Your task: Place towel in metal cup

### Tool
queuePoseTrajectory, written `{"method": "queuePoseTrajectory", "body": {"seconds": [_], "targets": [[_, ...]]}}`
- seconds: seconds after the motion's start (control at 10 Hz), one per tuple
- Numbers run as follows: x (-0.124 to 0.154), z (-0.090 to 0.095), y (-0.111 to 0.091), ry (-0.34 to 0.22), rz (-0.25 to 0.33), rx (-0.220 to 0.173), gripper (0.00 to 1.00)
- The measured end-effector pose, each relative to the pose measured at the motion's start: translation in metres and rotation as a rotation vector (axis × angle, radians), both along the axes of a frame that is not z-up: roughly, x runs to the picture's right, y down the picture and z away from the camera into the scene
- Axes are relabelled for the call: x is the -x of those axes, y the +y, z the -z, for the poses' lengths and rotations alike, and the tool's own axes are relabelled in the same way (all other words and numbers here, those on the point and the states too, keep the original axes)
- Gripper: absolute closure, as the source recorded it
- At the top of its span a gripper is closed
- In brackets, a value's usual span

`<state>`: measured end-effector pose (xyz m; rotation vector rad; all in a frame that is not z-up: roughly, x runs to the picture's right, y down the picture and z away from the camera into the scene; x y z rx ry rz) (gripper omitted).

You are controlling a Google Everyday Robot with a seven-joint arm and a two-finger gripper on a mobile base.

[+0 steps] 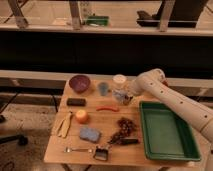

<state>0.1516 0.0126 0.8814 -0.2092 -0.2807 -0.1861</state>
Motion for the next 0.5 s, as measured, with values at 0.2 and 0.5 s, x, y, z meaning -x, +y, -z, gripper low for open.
{"method": "queuePoseTrajectory", "body": {"seconds": [0.2, 0.5], "targets": [[-0.013, 0.001, -0.007, 0.006, -0.017, -0.015, 1.0], [-0.024, 0.0, -0.009, 0.0, -0.063, -0.009, 1.0]]}}
